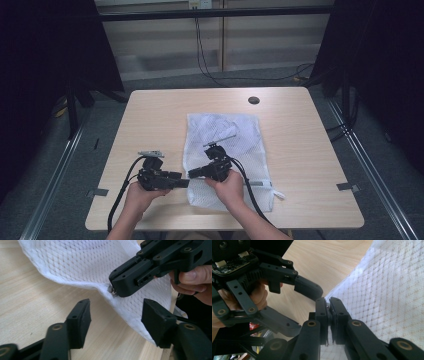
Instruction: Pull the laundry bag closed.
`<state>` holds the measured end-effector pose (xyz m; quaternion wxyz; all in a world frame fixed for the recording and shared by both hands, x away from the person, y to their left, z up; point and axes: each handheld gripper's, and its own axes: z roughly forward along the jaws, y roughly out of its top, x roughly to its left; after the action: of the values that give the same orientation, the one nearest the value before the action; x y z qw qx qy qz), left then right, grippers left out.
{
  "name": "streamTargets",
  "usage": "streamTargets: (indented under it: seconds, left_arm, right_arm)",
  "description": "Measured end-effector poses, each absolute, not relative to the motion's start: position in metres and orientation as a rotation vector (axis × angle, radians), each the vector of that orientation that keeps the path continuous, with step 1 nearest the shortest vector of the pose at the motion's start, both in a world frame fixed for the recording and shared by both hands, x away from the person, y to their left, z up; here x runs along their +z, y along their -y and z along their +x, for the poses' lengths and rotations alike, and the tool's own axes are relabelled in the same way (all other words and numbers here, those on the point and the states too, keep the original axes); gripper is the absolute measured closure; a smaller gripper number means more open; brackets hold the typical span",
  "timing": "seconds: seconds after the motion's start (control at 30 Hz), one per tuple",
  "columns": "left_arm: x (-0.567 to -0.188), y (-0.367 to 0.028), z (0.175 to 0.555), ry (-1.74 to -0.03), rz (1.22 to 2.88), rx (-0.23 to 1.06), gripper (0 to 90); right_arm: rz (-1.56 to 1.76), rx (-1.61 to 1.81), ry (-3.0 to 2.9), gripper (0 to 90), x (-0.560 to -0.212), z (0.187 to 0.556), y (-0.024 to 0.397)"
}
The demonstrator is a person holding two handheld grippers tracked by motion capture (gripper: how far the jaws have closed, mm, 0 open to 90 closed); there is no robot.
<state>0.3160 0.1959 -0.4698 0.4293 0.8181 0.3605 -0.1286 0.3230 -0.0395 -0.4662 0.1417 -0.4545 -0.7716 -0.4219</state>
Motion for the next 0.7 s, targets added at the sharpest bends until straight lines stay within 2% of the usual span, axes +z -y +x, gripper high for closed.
streamTargets:
  seconds: [0.43,0.7]
  left_arm:
    - [-0.472,-0.188,0.316,-0.914,2.048,-0.328,64.1]
    - [-0.473,-0.185,0.317,-0.918,2.056,-0.338,69.2]
  right_arm:
    - [-1.308,-1.233,2.224,85.5,-0.465,0.322,0.039]
    - [-1.304,-1.236,2.221,85.5,-0.464,0.322,0.040]
